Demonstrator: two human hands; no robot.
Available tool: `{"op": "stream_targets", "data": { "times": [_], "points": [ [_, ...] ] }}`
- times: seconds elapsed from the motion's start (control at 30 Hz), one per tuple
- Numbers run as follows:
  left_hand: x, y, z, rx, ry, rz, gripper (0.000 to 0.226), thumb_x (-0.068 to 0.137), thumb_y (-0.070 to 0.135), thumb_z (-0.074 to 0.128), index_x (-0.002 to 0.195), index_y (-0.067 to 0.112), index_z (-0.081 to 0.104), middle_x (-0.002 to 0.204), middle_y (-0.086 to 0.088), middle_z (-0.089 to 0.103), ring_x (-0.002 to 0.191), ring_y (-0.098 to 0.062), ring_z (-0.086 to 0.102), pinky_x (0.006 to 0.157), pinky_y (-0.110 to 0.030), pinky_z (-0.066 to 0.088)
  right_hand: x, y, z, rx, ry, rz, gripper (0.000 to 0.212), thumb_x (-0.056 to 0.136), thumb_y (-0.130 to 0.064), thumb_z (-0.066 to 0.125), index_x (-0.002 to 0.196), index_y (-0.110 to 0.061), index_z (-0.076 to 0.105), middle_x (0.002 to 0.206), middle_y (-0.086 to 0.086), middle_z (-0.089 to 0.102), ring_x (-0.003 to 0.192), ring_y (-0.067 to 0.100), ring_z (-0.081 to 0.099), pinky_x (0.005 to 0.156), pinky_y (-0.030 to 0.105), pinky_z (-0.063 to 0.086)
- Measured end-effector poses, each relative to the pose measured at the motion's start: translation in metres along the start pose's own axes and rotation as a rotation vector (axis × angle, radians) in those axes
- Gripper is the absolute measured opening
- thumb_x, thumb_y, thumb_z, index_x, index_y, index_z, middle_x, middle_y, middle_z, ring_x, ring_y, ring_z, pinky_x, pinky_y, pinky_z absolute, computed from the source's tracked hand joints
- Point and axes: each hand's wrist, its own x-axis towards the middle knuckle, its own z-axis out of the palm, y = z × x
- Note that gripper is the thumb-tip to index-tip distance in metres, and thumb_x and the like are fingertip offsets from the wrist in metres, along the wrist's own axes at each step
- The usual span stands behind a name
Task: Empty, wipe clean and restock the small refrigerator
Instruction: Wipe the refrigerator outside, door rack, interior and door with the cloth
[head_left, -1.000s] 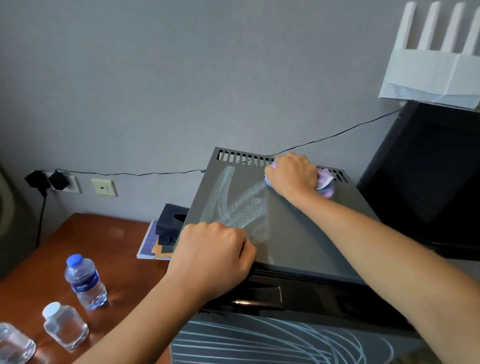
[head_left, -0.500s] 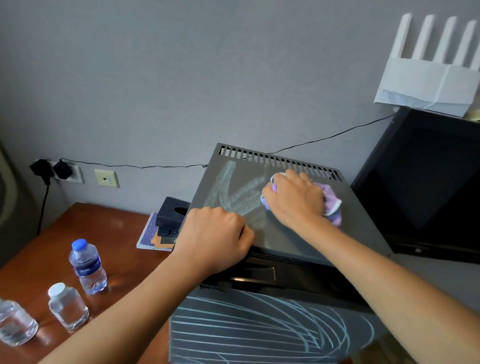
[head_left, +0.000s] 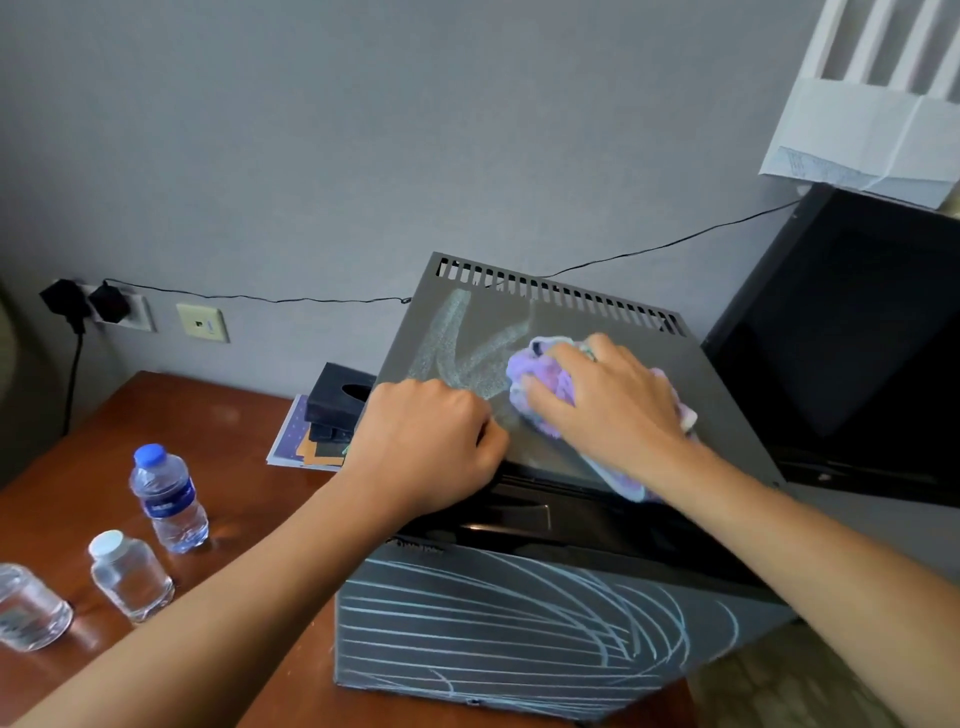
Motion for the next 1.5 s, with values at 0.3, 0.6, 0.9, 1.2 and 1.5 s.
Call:
{"op": "stream_targets", "data": {
  "times": [0.3,0.6,0.9,1.2,1.5],
  "points": [
    [-0.002,-0.002,0.0,0.0,-0.003,0.028,0.041,0.084,0.04,0.041,0.054,0.014,0.033,0.045,0.002,0.026,0.044,-0.026,0.036,0.047,-0.025,0.017,0.137,0.023,0.034,0.004,0.009,0.124,0.041,0.101,-0.055,0.035,0.122,-0.028,0.059,0.117,0.01,0.053,0.108,0.036,0.057,0.076,0.039,0.037],
    [0.0,-0.003,-0.003,-0.051,-0.031,-0.015,0.045,0.09,0.039,0.049,0.056,0.014,0.035,0.051,0.0,0.039,0.056,-0.029,0.044,0.05,-0.03,0.02,0.04,-0.001,0.008,0.059,0.031,-0.009,0.037,0.097,-0.056,0.042,0.117,-0.034,0.063,0.112,0.0,0.051,0.103,0.025,0.056,0.072,0.036,0.039],
    [-0.003,-0.024,-0.009,0.04,-0.028,0.001,0.038,0.094,0.042,0.045,0.07,0.014,0.056,0.073,-0.004,0.065,0.069,-0.033,0.06,0.056,-0.032,0.032,-0.065,-0.023,0.0,-0.09,0.231,-0.07,0.059,0.081,-0.083,0.037,0.095,-0.036,0.07,0.093,-0.009,0.054,0.087,0.015,0.06,0.063,0.035,0.042],
    [-0.004,-0.034,0.004,-0.018,0.046,-0.035,0.043,0.081,0.04,0.044,0.051,0.015,0.027,0.043,-0.001,0.032,0.044,-0.031,0.038,0.047,-0.025,0.018,0.042,-0.019,0.016,0.034,0.122,0.02,0.047,0.095,-0.068,0.038,0.11,-0.033,0.066,0.113,-0.001,0.058,0.109,0.023,0.059,0.078,0.037,0.048],
    [-0.003,-0.036,0.008,-0.044,0.04,-0.074,0.042,0.081,0.041,0.043,0.054,0.01,0.041,0.044,-0.004,0.04,0.047,-0.03,0.045,0.047,-0.025,0.023,0.151,-0.008,0.041,0.103,0.112,0.159,0.033,0.091,-0.052,0.045,0.093,-0.025,0.064,0.106,0.003,0.057,0.107,0.029,0.056,0.079,0.038,0.041]
  ]
}}
